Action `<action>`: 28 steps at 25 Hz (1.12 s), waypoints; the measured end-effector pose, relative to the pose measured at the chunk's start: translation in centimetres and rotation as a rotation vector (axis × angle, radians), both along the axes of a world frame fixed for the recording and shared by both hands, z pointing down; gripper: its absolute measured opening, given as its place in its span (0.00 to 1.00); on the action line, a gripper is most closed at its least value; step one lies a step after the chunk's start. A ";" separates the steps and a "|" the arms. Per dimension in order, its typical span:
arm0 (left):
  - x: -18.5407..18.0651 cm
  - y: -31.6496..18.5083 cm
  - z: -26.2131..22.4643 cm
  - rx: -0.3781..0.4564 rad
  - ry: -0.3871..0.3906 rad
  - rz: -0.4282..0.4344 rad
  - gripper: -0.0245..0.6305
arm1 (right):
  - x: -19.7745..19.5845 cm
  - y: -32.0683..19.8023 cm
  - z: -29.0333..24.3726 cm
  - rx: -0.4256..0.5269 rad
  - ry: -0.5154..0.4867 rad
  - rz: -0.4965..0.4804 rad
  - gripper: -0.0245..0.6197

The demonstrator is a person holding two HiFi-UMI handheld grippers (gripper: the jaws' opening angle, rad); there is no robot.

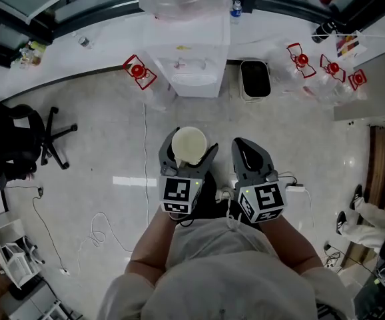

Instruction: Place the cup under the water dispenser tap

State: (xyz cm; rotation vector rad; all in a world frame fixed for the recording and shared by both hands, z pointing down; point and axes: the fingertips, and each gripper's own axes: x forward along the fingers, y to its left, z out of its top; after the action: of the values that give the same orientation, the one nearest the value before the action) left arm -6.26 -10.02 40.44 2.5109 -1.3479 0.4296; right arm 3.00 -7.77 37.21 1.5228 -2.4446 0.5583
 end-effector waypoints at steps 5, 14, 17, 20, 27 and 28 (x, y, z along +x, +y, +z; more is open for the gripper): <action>-0.8 -5.5 2.1 -0.021 -0.009 0.086 0.73 | -1.4 -5.5 2.2 -0.033 0.035 0.068 0.08; -0.6 -10.8 6.8 -0.039 -0.003 0.117 0.73 | -1.4 -11.7 6.1 -0.047 0.104 0.077 0.08; 0.0 -12.1 9.2 -0.020 -0.004 0.118 0.73 | -1.3 -13.4 8.5 -0.040 0.132 0.045 0.08; 0.5 -13.0 12.5 -0.011 -0.011 0.102 0.73 | -0.8 -14.4 11.5 -0.040 0.144 0.037 0.08; 0.5 -16.8 22.2 -0.007 -0.058 0.024 0.73 | -0.7 -16.3 18.1 -0.036 0.149 -0.008 0.08; 0.5 -17.5 23.4 -0.013 -0.060 0.012 0.73 | -0.7 -16.5 19.1 -0.036 0.150 -0.015 0.08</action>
State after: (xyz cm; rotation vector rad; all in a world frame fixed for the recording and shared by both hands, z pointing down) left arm -5.80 -27.52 63.88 2.5158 -1.3482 0.5176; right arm 2.28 -24.24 56.27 1.4743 -2.3195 0.4652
